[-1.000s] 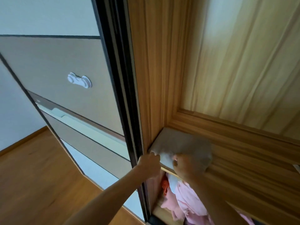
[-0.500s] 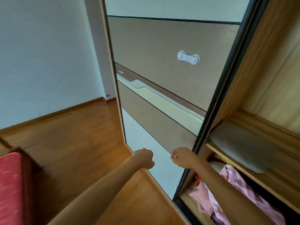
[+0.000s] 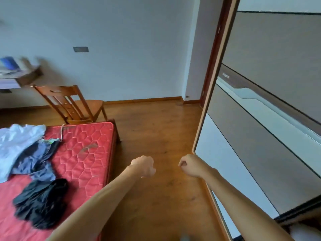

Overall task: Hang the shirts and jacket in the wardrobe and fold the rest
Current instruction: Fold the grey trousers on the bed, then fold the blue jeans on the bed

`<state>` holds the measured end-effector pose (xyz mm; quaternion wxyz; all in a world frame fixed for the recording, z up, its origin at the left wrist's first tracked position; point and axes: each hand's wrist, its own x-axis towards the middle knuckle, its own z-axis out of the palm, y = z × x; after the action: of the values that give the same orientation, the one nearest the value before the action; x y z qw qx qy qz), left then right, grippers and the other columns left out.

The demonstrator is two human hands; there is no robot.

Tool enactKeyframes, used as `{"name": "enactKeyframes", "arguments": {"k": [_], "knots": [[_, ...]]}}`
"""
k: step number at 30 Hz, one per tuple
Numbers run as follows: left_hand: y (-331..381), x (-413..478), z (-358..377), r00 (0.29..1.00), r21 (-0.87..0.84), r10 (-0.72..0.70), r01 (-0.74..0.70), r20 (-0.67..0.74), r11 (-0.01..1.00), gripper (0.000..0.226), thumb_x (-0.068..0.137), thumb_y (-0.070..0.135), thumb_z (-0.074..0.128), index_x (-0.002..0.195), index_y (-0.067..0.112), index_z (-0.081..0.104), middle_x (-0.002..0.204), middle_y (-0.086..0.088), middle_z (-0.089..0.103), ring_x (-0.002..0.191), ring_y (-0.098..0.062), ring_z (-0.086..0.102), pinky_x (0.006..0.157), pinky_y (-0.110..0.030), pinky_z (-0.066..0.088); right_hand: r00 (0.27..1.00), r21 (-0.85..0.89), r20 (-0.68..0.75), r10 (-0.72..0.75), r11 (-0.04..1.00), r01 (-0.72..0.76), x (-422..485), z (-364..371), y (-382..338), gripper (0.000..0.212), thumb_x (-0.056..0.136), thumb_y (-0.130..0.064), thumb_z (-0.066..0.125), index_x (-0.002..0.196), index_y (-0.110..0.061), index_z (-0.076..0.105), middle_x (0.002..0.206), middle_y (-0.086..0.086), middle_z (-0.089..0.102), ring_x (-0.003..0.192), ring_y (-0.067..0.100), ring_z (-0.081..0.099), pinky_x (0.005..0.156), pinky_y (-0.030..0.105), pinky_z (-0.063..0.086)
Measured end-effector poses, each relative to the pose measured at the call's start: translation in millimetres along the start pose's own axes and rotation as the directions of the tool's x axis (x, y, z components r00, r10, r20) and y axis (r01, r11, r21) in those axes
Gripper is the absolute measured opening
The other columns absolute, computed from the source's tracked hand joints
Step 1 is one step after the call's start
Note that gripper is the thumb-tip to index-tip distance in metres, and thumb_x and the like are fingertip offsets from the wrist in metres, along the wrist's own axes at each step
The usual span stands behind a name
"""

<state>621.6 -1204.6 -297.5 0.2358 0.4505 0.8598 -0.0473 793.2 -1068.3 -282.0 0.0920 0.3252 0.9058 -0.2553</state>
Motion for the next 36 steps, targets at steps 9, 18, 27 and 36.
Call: {"name": "enactKeyframes", "arguments": {"k": [9, 18, 27, 36], "knots": [[-131.3, -0.6, -9.2, 0.953, -0.065, -0.301, 0.302, 0.017, 0.951, 0.031, 0.093, 0.031, 0.050, 0.107, 0.009, 0.067, 0.105, -0.008, 0.068, 0.098, -0.031, 0.065, 0.071, -0.035, 0.049, 0.953, -0.050, 0.178, -0.244, 0.965, 0.257, 119.2, 23.2, -113.9, 0.025, 0.088, -0.019, 0.054, 0.102, -0.025, 0.074, 0.101, -0.001, 0.073, 0.094, 0.018, 0.067, 0.088, 0.032, 0.054], [-225.8, 6.5, -39.3, 0.800, -0.186, -0.596, 0.597, 0.070, 0.780, 0.035, 0.092, 0.029, 0.046, 0.105, 0.005, 0.068, 0.109, -0.011, 0.069, 0.102, -0.032, 0.067, 0.076, -0.037, 0.054, 0.789, -0.076, 0.331, -0.517, 0.819, 0.569, 231.7, 23.1, -226.5, 0.027, 0.092, -0.023, 0.054, 0.113, -0.023, 0.071, 0.120, 0.001, 0.068, 0.106, 0.020, 0.065, 0.095, 0.035, 0.052], [-298.1, -16.0, -17.3, 0.612, -0.299, -0.758, 0.784, 0.228, 0.543, 0.025, 0.083, 0.030, 0.049, 0.075, 0.013, 0.064, 0.089, -0.009, 0.075, 0.083, -0.028, 0.069, 0.059, -0.025, 0.045, 0.585, -0.055, 0.506, -0.634, 0.653, 0.755, 299.8, 63.3, -319.5, 0.029, 0.087, -0.021, 0.054, 0.108, -0.023, 0.073, 0.117, -0.002, 0.071, 0.110, 0.017, 0.064, 0.099, 0.033, 0.050], [-406.4, -15.7, 14.4, 0.486, -0.375, -0.812, 0.854, 0.324, 0.361, 0.022, 0.090, 0.038, 0.056, 0.097, 0.021, 0.067, 0.112, -0.005, 0.070, 0.102, -0.023, 0.068, 0.083, -0.028, 0.054, 0.504, -0.070, 0.608, -0.614, 0.590, 0.804, 355.7, 124.4, -415.2, 0.024, 0.089, -0.036, 0.062, 0.104, -0.022, 0.075, 0.108, -0.002, 0.074, 0.099, 0.014, 0.068, 0.092, 0.035, 0.055]]}}
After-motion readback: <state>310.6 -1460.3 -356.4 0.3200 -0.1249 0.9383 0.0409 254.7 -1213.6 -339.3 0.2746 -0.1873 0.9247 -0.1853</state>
